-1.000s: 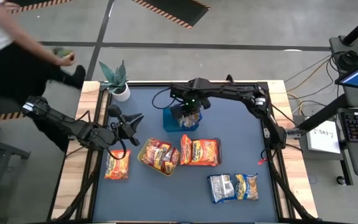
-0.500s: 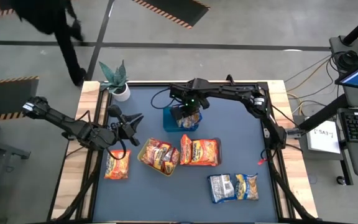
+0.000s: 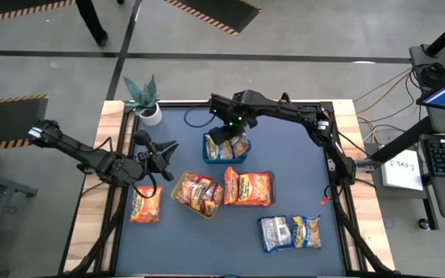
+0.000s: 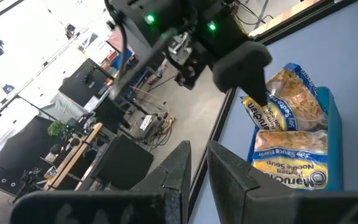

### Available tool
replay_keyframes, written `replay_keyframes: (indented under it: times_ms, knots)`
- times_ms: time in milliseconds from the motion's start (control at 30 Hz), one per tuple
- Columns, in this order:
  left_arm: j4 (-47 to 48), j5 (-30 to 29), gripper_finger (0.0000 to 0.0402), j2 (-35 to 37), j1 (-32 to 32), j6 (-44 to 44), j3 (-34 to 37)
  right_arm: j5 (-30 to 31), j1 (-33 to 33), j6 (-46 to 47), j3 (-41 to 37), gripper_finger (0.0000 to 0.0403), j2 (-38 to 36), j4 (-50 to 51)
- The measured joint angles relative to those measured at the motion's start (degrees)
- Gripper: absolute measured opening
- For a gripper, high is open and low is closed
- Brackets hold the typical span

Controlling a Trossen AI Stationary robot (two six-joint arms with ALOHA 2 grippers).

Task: Sort Maruchan noodles
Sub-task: Put the blue noodle pack into the blue bin

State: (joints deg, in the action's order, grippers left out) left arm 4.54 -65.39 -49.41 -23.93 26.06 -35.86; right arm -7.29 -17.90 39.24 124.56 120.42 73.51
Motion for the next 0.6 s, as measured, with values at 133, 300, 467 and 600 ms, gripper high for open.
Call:
replay_keyframes:
  times_ms: [133, 300, 467, 600]
  knots:
    - [0.0, 0.0, 0.0037, 0.0, 0.0, 0.0, 0.0, 3.4, -0.2, -1.1, 2.6, 0.0066, 0.0, 0.3]
    - [0.0, 0.0, 0.0037, 0.0, 0.0, 0.0, 0.0, 11.3, 0.4, -10.7, 4.9, 0.0066, -0.2, -2.3]
    - [0.0, 0.0, 0.0037, 0.0, 0.0, 0.0, 0.0, 13.3, 2.9, -17.7, 2.5, 0.0066, 0.0, -11.3]
    - [0.0, 0.0, 0.0037, 0.0, 0.0, 0.0, 0.0, 13.8, 4.4, -20.4, -0.8, 0.0066, 1.7, -16.9]
